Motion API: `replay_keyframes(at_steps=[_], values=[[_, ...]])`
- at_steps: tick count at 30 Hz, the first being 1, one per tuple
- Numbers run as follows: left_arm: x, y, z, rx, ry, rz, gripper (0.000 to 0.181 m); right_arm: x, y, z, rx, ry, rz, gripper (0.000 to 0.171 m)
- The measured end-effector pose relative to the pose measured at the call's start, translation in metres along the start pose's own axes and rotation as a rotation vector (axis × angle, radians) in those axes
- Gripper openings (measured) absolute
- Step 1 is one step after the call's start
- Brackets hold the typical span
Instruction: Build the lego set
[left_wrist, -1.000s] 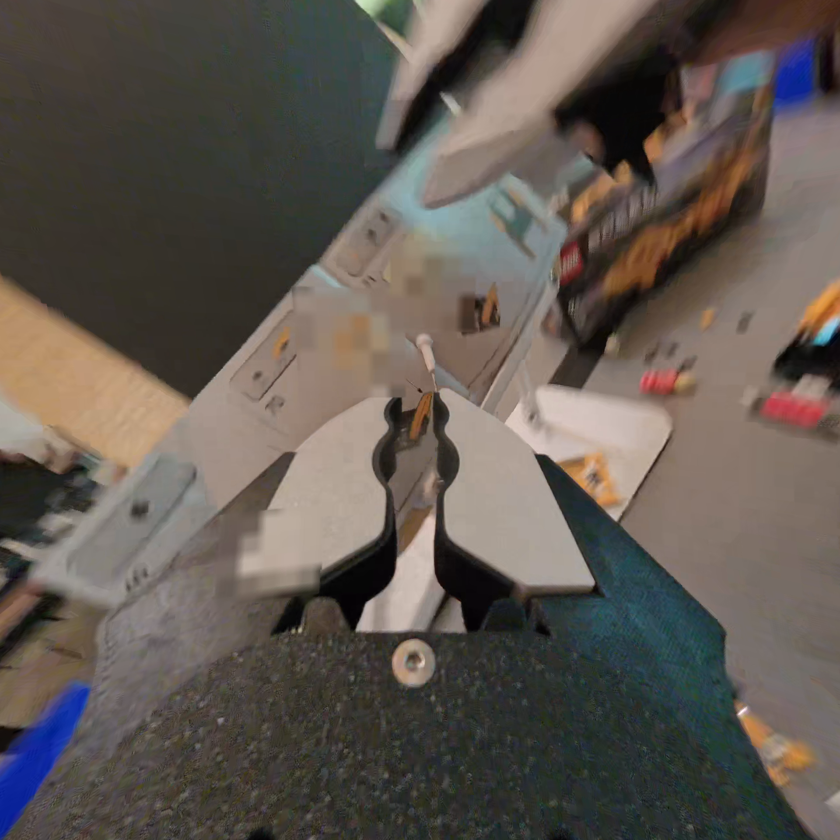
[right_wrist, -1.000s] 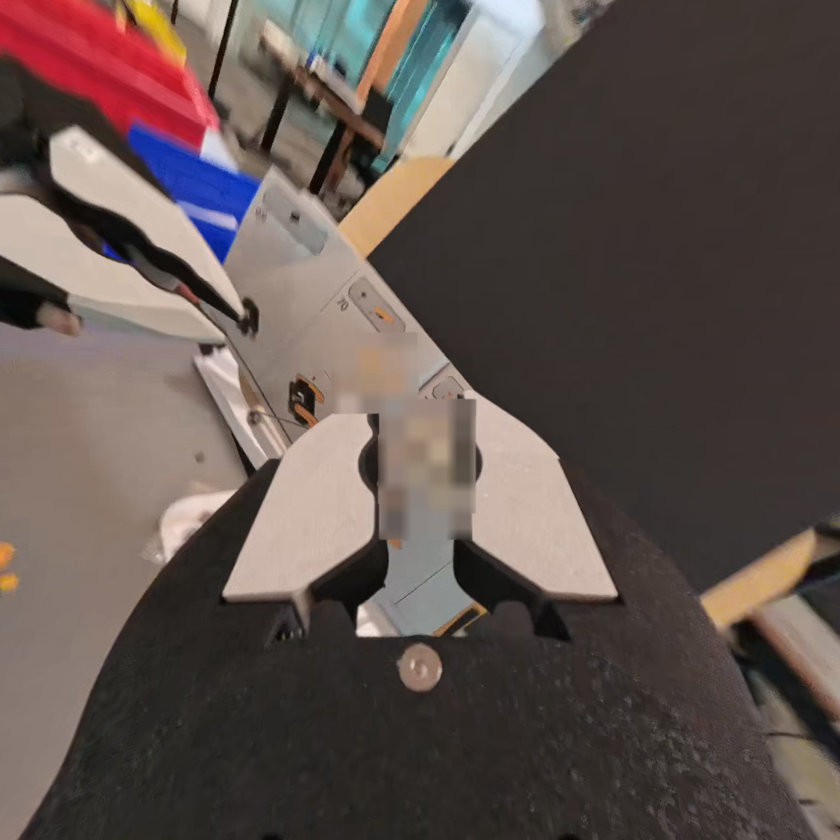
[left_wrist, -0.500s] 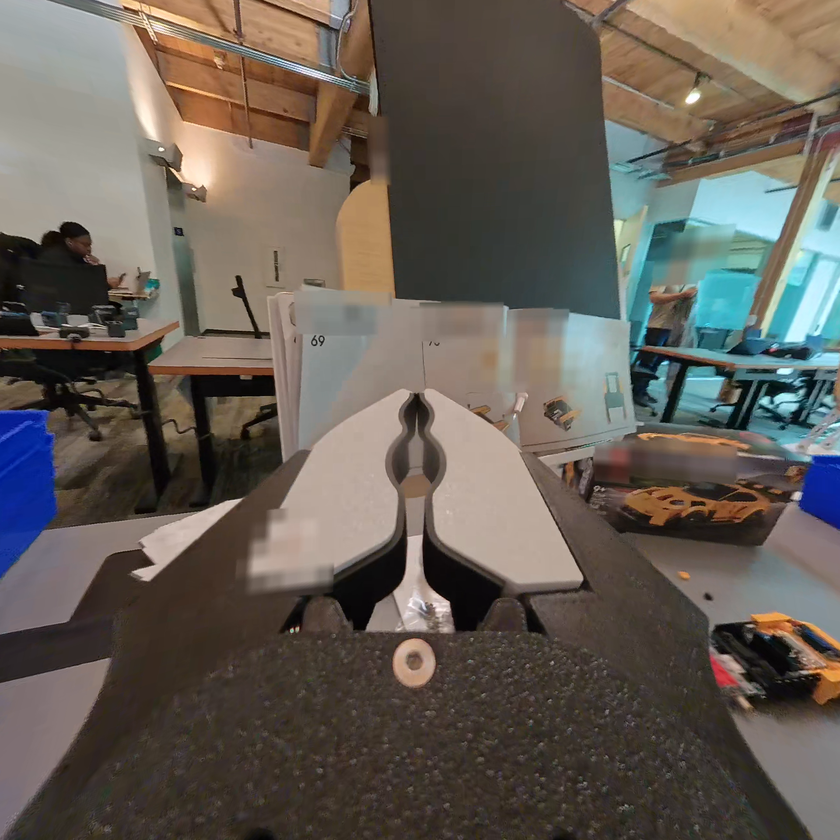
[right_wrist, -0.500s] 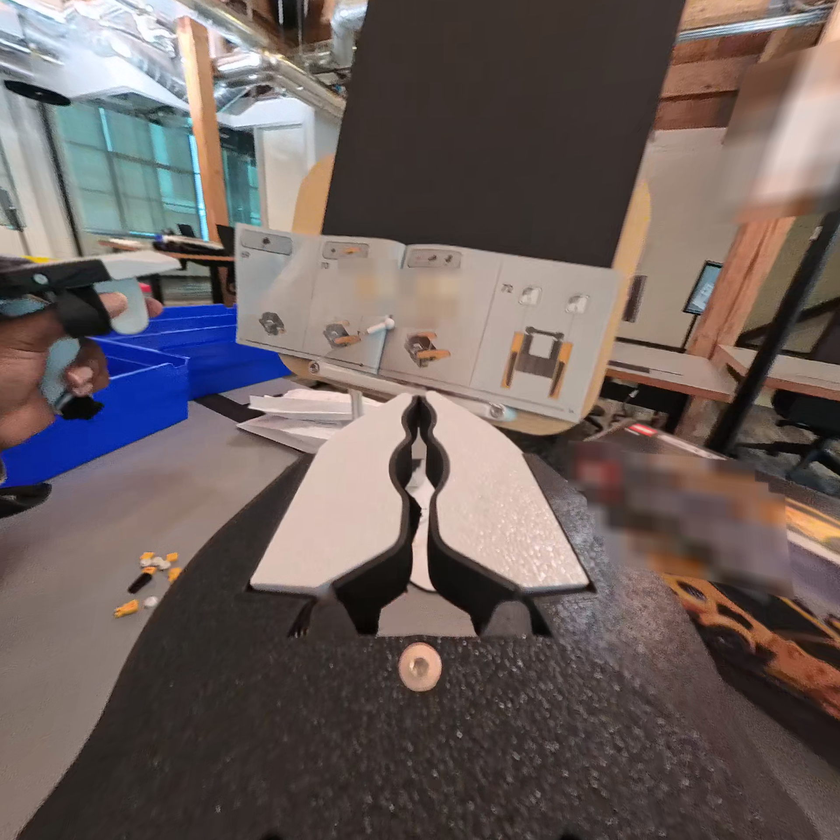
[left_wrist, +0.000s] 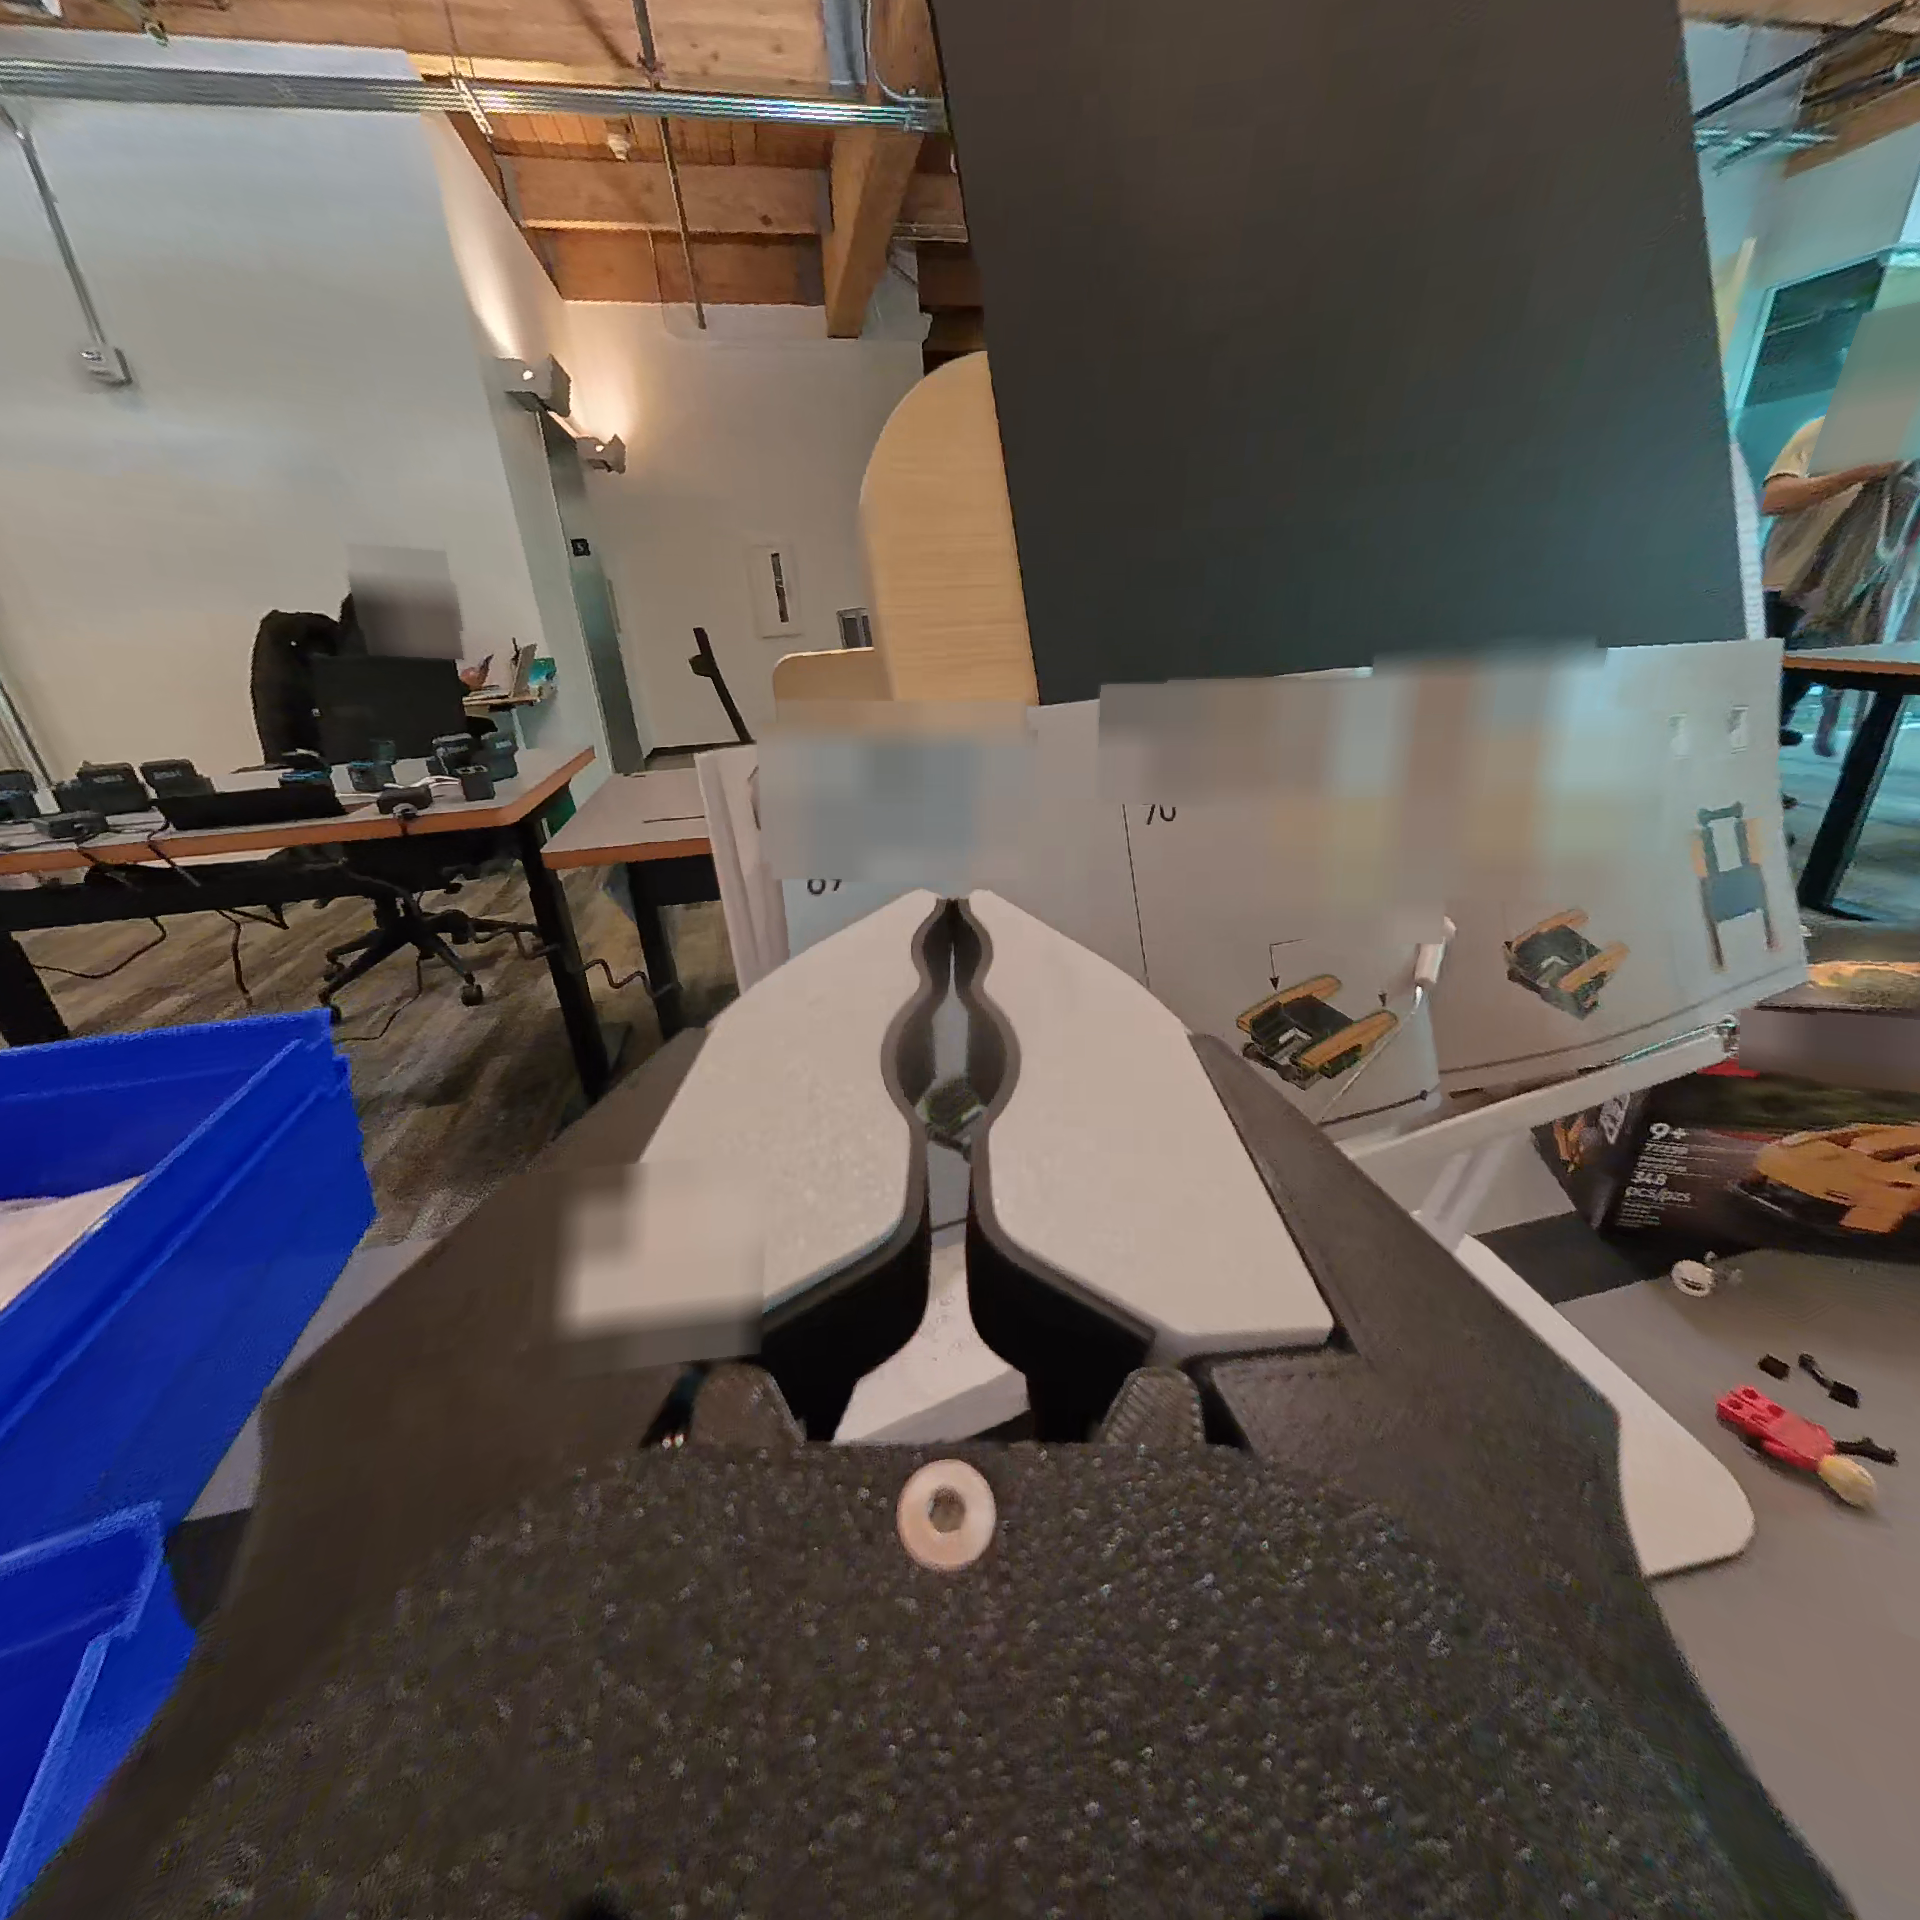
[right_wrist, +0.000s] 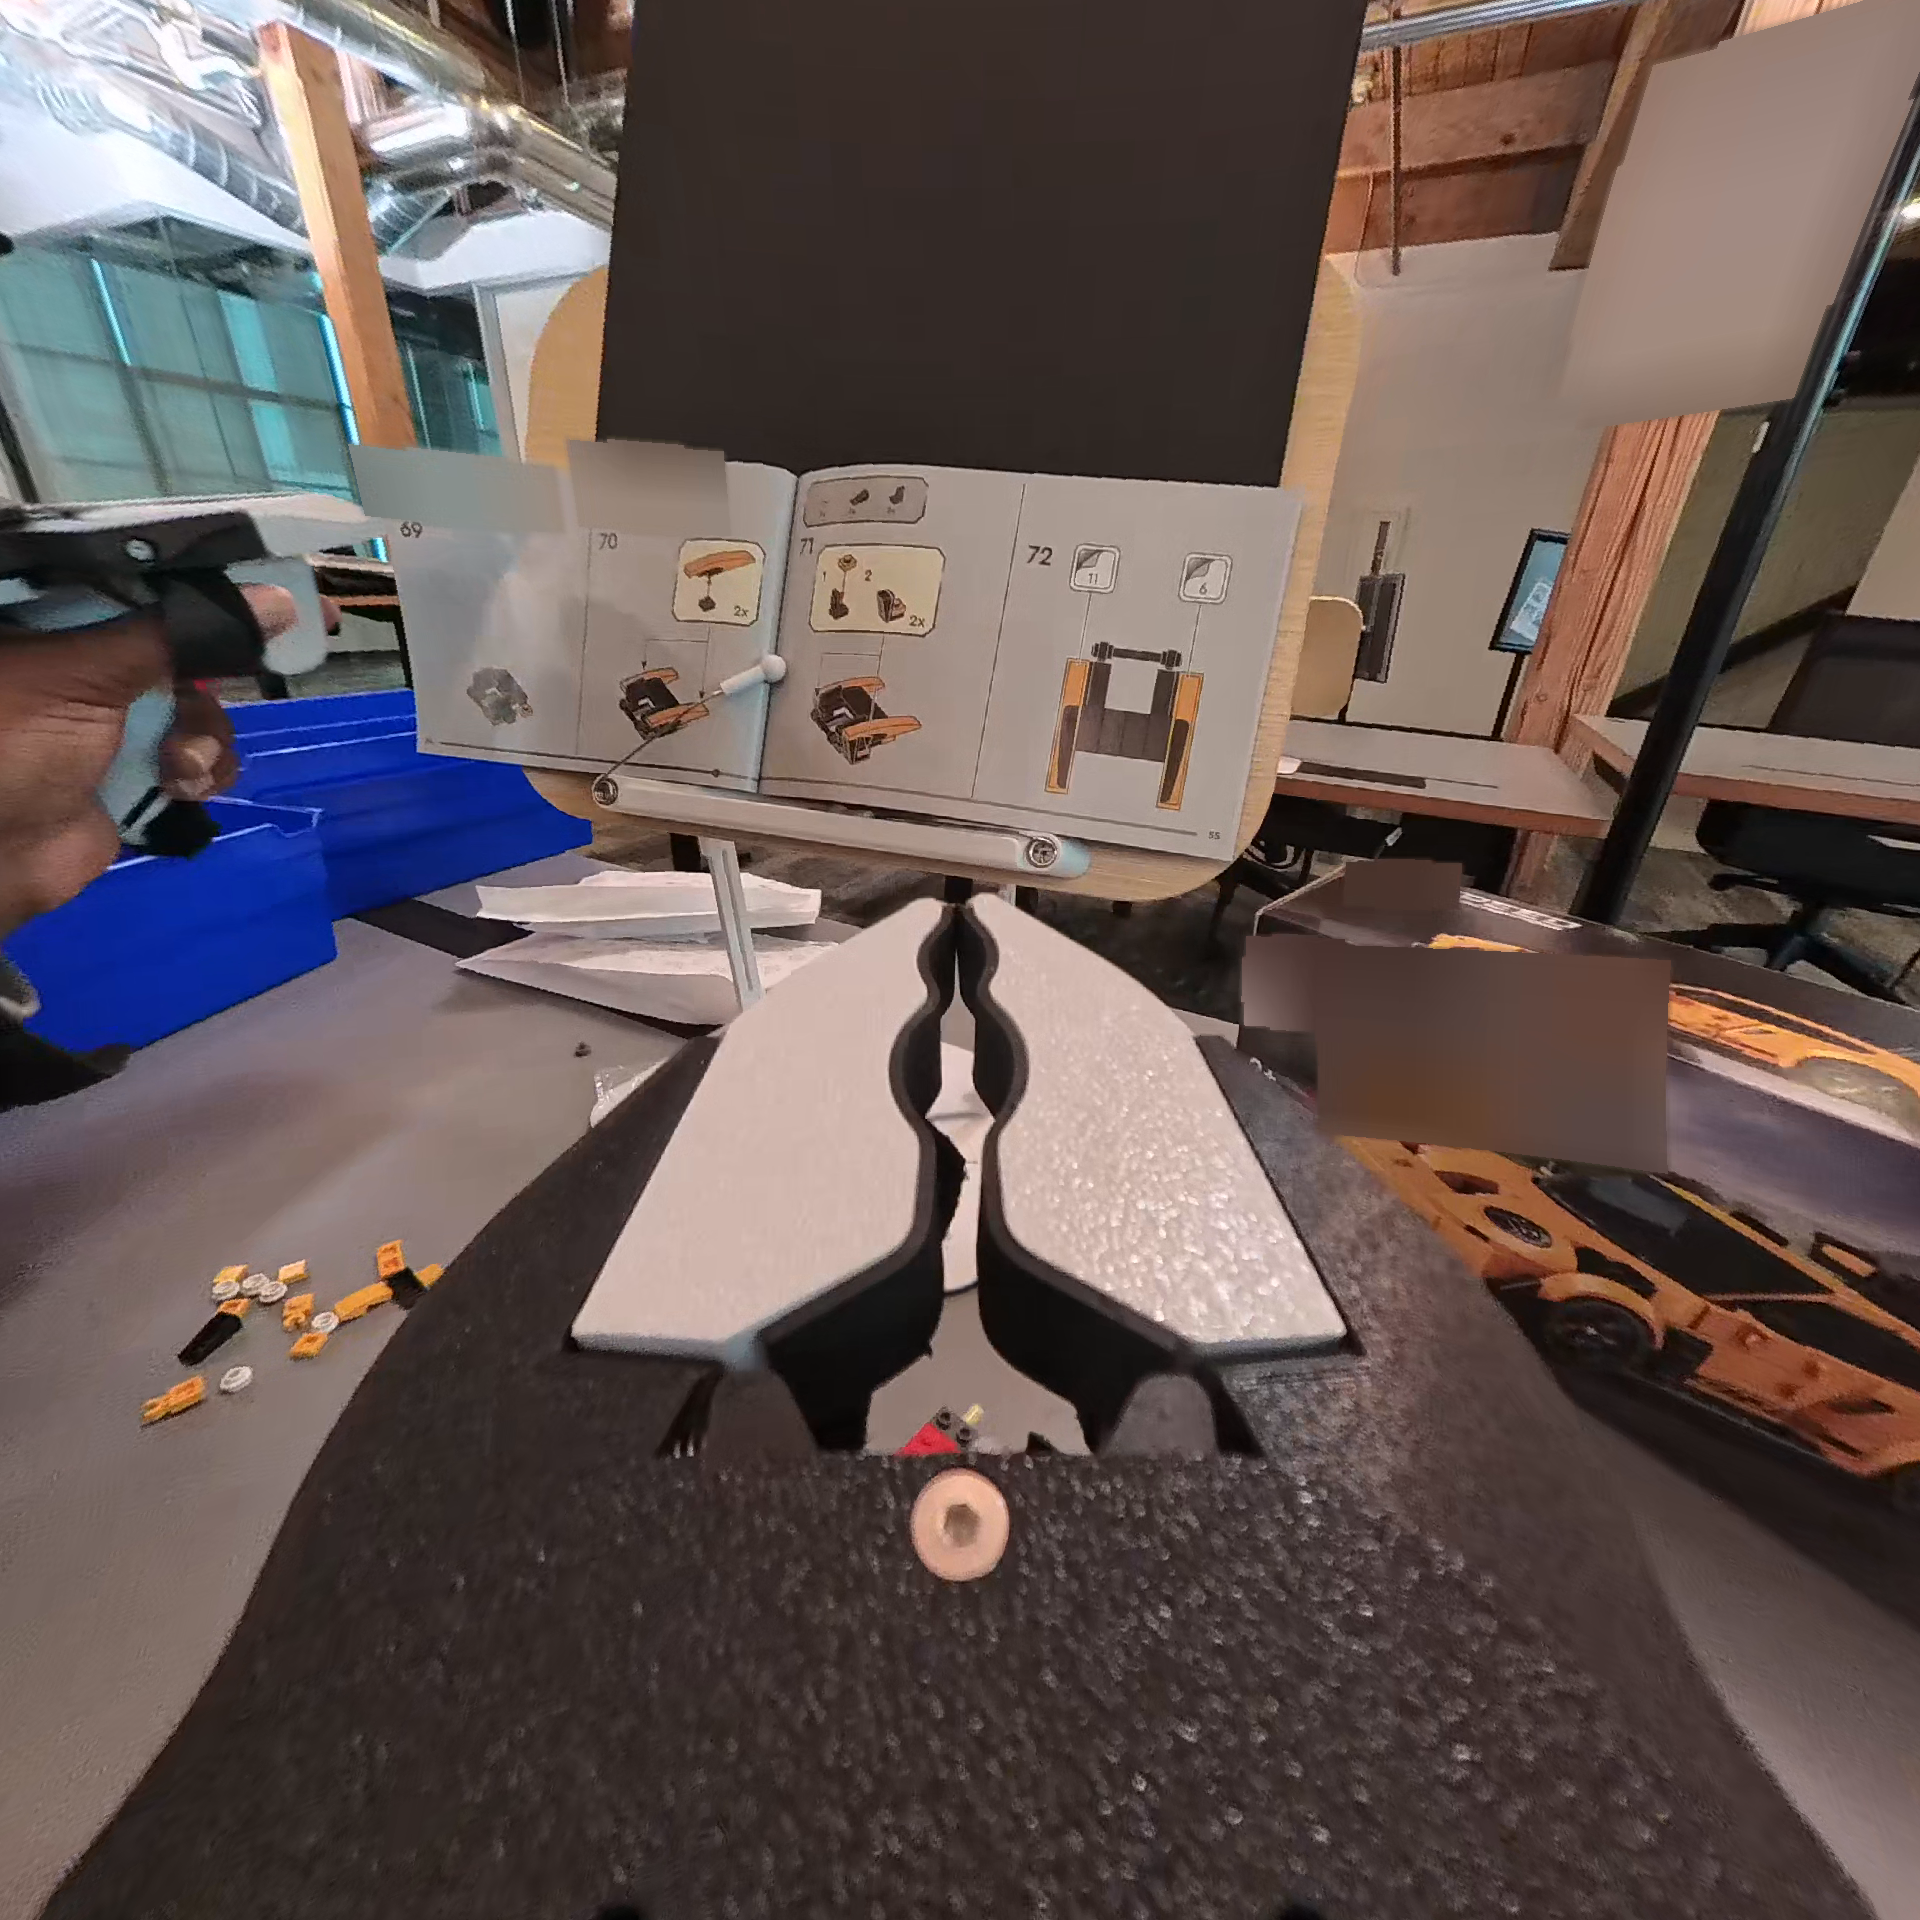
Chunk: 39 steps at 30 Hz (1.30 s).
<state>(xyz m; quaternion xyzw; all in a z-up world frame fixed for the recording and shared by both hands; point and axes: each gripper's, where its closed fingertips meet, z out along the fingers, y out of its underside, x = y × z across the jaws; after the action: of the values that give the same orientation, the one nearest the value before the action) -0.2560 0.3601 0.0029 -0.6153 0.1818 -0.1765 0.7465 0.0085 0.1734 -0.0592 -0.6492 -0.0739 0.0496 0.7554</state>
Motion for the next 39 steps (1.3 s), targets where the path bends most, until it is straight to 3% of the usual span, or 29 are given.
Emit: replay_keyframes(at_steps=[26,39], values=[[-0.008,0.005,0.008,0.034,0.005,0.034,0.000,-0.027,0.017,0.004,-0.031,-0.148,-0.032,0.001],[0.000,0.005,0.006,0.022,0.027,0.017,0.000,-0.019,0.017,0.003,-0.015,-0.092,-0.051,0.002]])
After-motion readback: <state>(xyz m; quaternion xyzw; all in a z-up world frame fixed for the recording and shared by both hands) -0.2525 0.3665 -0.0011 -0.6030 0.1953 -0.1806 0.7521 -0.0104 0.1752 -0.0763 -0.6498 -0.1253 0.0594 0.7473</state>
